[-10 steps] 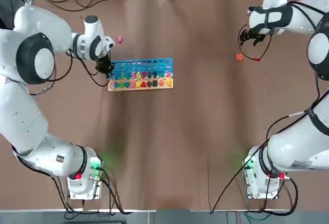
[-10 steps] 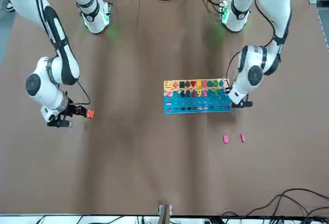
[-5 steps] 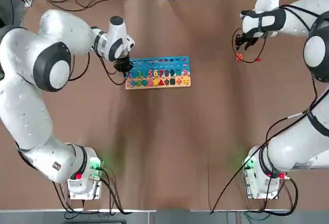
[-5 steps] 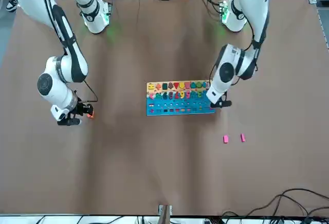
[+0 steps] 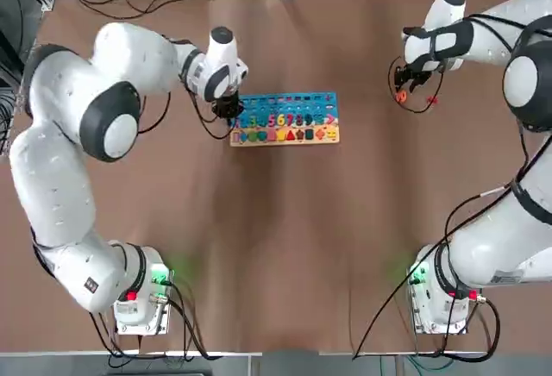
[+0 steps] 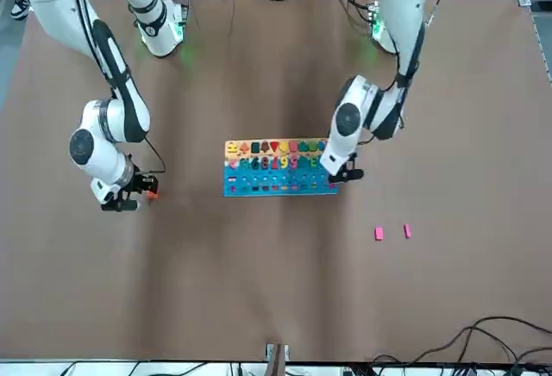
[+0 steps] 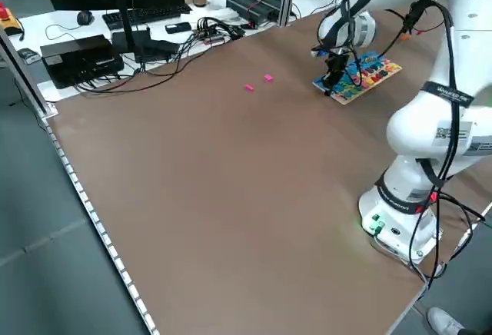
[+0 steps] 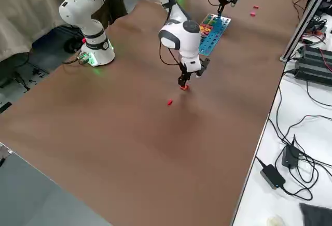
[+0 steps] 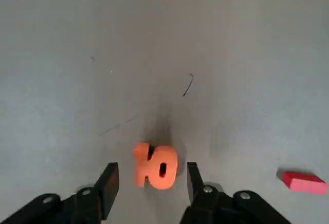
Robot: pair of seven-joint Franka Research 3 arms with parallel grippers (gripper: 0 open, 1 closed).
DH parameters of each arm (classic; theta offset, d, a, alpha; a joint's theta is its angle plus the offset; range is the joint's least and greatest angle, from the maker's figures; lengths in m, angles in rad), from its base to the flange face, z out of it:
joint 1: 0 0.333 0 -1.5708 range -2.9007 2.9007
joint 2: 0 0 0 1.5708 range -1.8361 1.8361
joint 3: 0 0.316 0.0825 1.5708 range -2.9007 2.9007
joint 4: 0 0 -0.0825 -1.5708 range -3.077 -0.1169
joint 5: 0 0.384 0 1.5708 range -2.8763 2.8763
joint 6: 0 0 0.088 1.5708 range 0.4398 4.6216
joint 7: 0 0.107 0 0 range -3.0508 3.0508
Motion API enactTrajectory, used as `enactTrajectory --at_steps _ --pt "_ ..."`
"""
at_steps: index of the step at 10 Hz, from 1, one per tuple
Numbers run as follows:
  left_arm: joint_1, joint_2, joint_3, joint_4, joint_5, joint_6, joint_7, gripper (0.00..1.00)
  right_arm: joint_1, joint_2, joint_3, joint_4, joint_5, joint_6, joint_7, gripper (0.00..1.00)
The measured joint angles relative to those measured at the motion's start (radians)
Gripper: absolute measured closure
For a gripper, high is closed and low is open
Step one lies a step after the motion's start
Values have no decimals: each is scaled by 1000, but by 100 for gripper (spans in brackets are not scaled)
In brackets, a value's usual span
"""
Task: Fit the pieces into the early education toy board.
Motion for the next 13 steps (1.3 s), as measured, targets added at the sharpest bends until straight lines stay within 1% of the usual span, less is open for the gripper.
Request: enactTrajectory --at_steps 2,6,8,9,11,13 --pt "-52 43 1 73 0 -9 -55 99 0 9 0 0 0 8 4 38" --pt "-108 105 0 183 -14 -38 -119 99 1 21 1 -1 0 22 5 38" --pt "-151 155 1 275 -24 -81 -144 99 2 37 1 -1 0 32 5 45" --pt "-164 172 2 307 -24 -104 -147 99 2 39 1 -1 0 33 5 52" --pt "-166 180 2 322 -27 -118 -147 99 2 39 1 -1 0 33 9 58" --pt "-155 183 -2 339 -49 -147 -137 99 2 39 1 -1 0 33 12 58"
